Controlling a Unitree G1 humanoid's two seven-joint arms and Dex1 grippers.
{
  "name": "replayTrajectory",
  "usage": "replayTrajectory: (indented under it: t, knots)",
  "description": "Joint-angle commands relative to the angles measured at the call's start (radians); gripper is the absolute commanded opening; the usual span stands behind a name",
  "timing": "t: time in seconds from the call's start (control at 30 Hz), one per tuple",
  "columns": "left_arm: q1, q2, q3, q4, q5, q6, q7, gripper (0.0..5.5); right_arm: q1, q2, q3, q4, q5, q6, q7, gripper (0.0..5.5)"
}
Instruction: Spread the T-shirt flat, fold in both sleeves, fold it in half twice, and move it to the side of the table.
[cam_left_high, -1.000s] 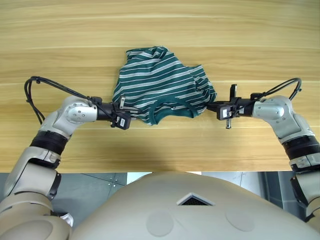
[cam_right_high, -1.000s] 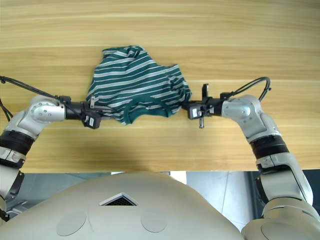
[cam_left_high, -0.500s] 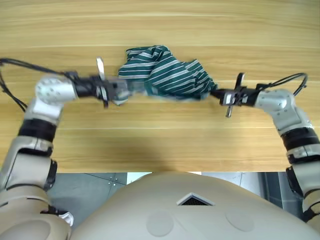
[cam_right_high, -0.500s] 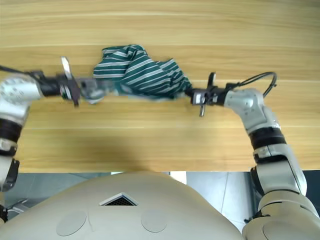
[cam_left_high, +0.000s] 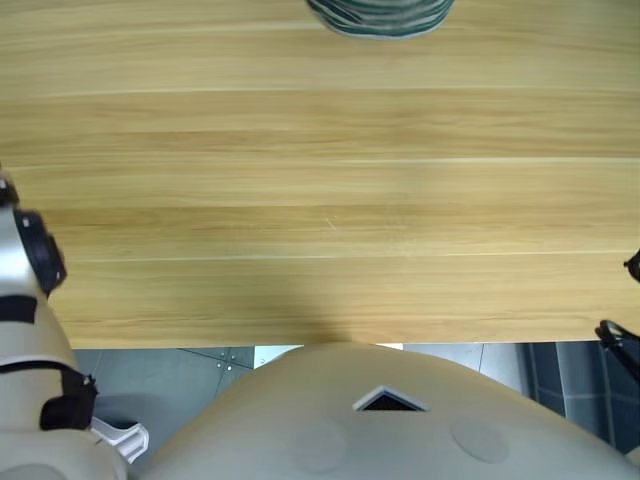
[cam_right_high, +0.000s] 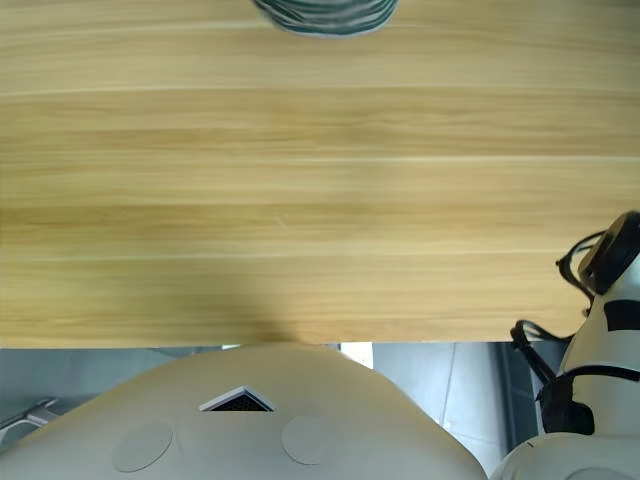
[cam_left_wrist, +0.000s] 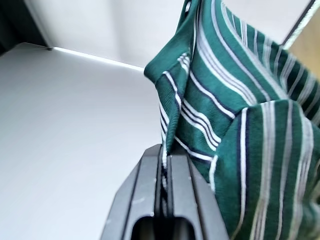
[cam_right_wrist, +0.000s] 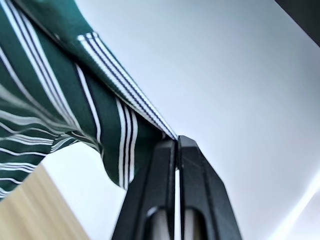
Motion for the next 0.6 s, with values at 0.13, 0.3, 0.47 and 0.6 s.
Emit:
replayTrajectory:
  t: [0.13,0.3,0.47,0.6]
  knots:
    - [0.645,0.171,0.103,-0.463,-0.255,-0.116,-0.102,0.04,0.86,-0.082,-0.151,-0.732,0.44,-0.054,0.417,0.0]
    - [0.839,0.191,0.194,-0.61,-0.419,-0.21,-0.129,0.04,1.057,-0.02,-0.358,-0.938,0.773,-0.009,0.672,0.0]
    - [0.894,0.201,0.307,-0.837,-0.796,-0.132,-0.288,0.04,1.016,0.035,-0.518,-1.006,1.074,0.182,0.847,0.0]
    - [0.73,0.173,0.348,-0.845,-0.904,0.073,-0.335,0.04,0.862,0.009,-0.514,-0.913,1.095,0.333,0.855,0.0]
